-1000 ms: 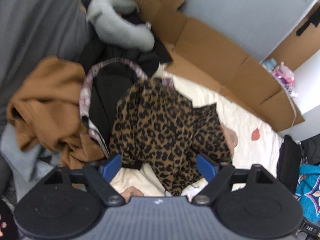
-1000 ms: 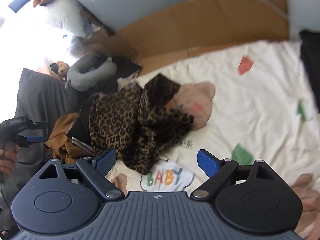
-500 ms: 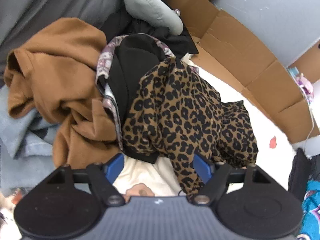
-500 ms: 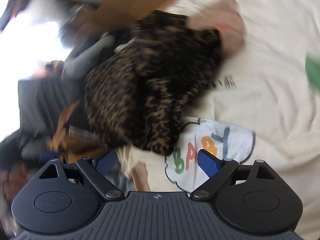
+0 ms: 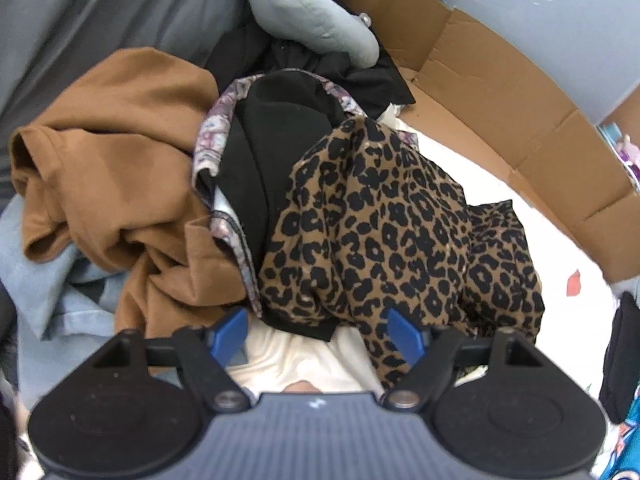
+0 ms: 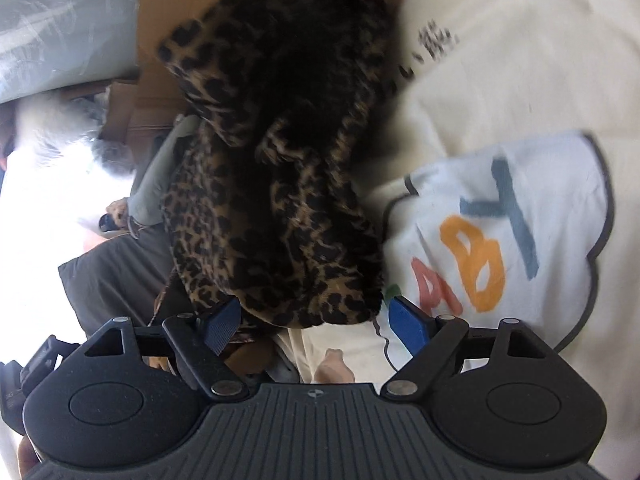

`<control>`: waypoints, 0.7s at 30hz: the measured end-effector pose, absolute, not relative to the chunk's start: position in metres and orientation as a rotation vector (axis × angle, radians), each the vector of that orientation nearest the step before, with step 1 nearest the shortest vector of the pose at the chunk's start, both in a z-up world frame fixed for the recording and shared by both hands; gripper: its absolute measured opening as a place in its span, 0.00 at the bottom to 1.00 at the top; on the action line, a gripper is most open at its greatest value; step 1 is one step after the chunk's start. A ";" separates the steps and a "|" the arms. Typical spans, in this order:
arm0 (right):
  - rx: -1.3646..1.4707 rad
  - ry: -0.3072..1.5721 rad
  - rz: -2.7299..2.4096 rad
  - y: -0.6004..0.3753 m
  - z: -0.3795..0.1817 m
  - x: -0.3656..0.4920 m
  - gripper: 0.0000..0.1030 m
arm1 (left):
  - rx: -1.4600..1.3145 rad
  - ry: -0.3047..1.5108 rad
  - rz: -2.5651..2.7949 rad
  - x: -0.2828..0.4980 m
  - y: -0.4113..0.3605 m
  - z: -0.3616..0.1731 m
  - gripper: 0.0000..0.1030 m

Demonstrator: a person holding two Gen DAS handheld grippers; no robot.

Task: Fold clothes
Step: 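Grasp the leopard-print garment with the right tool and pull it onto the sheet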

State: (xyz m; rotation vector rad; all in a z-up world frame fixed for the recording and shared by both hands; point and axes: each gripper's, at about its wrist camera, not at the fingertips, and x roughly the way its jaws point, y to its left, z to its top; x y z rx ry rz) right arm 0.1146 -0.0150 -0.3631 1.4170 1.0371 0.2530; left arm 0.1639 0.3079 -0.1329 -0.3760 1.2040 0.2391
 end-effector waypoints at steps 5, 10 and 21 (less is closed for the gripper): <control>1.544 1.102 0.235 0.000 -0.385 0.116 0.81 | -0.329 1.231 0.206 0.167 0.297 -0.148 0.77; 1.715 1.057 0.147 0.004 -0.402 0.113 0.77 | -0.363 1.244 0.208 0.161 0.298 -0.157 0.77; 1.718 1.019 0.121 0.004 -0.391 0.122 0.11 | -0.377 1.248 0.241 0.145 0.307 -0.159 0.77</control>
